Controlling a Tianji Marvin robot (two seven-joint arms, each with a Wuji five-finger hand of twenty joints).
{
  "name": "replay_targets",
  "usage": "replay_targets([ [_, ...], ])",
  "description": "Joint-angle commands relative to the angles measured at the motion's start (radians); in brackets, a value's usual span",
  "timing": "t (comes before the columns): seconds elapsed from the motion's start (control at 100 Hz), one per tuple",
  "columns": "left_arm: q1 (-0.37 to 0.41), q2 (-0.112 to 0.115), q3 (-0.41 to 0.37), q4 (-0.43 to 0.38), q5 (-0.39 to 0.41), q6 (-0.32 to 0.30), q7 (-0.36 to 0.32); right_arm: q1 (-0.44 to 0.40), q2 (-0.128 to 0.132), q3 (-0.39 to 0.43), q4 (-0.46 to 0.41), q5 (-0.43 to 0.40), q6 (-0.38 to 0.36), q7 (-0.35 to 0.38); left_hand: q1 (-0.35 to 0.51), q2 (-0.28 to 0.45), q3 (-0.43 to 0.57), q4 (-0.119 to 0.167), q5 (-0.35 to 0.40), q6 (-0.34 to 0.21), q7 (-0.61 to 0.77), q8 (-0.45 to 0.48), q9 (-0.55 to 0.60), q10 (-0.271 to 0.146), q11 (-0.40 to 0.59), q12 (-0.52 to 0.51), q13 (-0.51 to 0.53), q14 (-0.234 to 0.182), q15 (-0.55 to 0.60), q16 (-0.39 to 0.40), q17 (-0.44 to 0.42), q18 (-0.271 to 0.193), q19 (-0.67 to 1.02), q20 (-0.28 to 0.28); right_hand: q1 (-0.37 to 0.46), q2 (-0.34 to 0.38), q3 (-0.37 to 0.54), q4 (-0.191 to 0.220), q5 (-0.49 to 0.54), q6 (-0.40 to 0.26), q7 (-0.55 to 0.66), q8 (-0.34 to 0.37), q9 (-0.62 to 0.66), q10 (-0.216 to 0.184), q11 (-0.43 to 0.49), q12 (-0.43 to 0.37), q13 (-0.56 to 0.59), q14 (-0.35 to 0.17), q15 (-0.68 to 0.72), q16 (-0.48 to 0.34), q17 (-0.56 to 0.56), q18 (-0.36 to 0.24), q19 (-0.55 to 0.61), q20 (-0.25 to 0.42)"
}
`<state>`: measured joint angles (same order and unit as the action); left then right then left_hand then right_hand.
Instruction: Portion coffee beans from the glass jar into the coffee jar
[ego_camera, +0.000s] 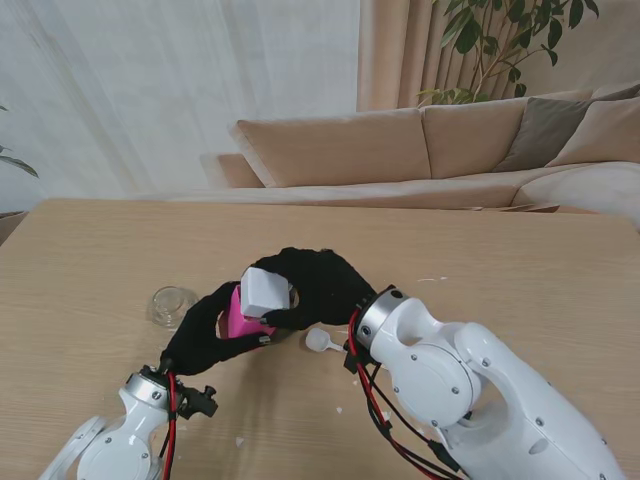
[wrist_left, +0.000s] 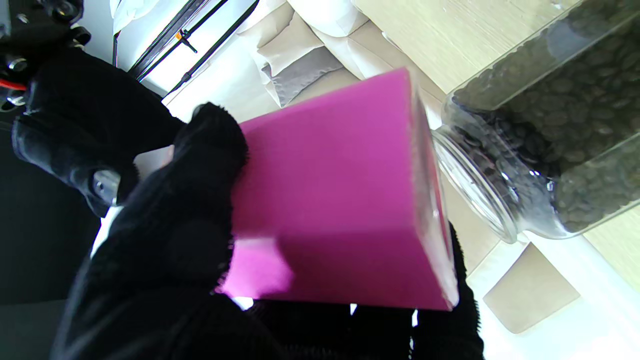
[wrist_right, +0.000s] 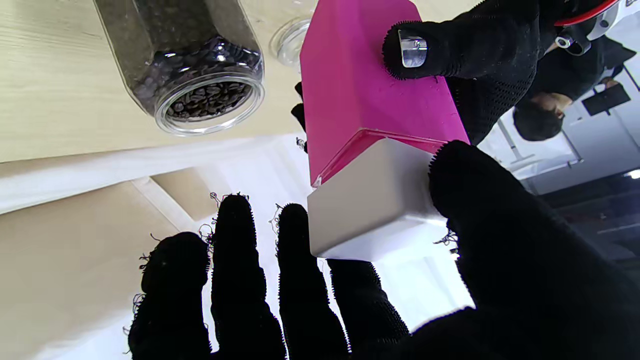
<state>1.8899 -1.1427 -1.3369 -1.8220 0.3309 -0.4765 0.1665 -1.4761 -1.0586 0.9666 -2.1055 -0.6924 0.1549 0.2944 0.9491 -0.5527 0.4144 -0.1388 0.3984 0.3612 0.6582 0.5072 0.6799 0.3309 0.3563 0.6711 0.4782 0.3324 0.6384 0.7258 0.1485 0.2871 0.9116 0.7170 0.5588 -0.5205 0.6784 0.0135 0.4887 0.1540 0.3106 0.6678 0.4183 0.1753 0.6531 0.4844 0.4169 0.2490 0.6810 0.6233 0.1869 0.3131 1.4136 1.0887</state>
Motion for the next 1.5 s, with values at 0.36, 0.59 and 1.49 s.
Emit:
replay_targets([
  [0.36, 0.009, -0.002, 0.002, -0.009, 0.010, -0.001, -0.019, -0.015, -0.003, 0.019, -0.006, 0.020, -0.028, -0.018, 0.123, 0.116, 0.207, 0.026, 0.048, -0.127, 0.144, 0.057, 0.040, -0.099, 0.125, 0.038, -0.002, -0.017, -0.004, 0.014, -0.005, -0.014, -0.003, -0.010, 0.166, -0.017, 0.230, -0.028, 0.078, -0.173, 0.381, -0.024, 0.103, -0.054, 0.011, 0.009, 0.048, -0.036, -0.013, -0.018, 0.004, 0.014, -0.002, -0.007],
  [0.59, 0.007, -0.003, 0.002, -0.006, 0.007, 0.005, -0.017, -0.035, -0.004, 0.034, -0.028, 0.019, -0.017, -0.027, 0.126, 0.117, 0.206, 0.026, 0.049, -0.127, 0.144, 0.058, 0.042, -0.100, 0.125, 0.039, -0.002, -0.016, -0.004, 0.014, -0.004, -0.014, -0.002, -0.010, 0.161, -0.021, 0.232, -0.029, 0.092, -0.091, 0.395, -0.053, 0.117, -0.066, 0.022, 0.014, 0.053, -0.040, -0.011, -0.019, 0.017, 0.010, 0.000, -0.005],
  [1.49, 0.131, 0.002, -0.094, -0.005, -0.058, -0.091, -0.060, -0.255, 0.010, 0.303, -0.131, -0.139, 0.121, 0.064, 0.127, 0.125, 0.191, 0.028, 0.045, -0.122, 0.138, 0.054, 0.029, -0.094, 0.126, 0.036, -0.012, -0.012, -0.007, 0.013, -0.013, -0.010, -0.005, -0.010, 0.154, -0.020, 0.225, -0.026, 0.088, -0.086, 0.389, -0.059, 0.120, -0.067, 0.038, 0.022, 0.060, -0.042, 0.004, -0.015, 0.025, -0.003, 0.016, 0.001],
])
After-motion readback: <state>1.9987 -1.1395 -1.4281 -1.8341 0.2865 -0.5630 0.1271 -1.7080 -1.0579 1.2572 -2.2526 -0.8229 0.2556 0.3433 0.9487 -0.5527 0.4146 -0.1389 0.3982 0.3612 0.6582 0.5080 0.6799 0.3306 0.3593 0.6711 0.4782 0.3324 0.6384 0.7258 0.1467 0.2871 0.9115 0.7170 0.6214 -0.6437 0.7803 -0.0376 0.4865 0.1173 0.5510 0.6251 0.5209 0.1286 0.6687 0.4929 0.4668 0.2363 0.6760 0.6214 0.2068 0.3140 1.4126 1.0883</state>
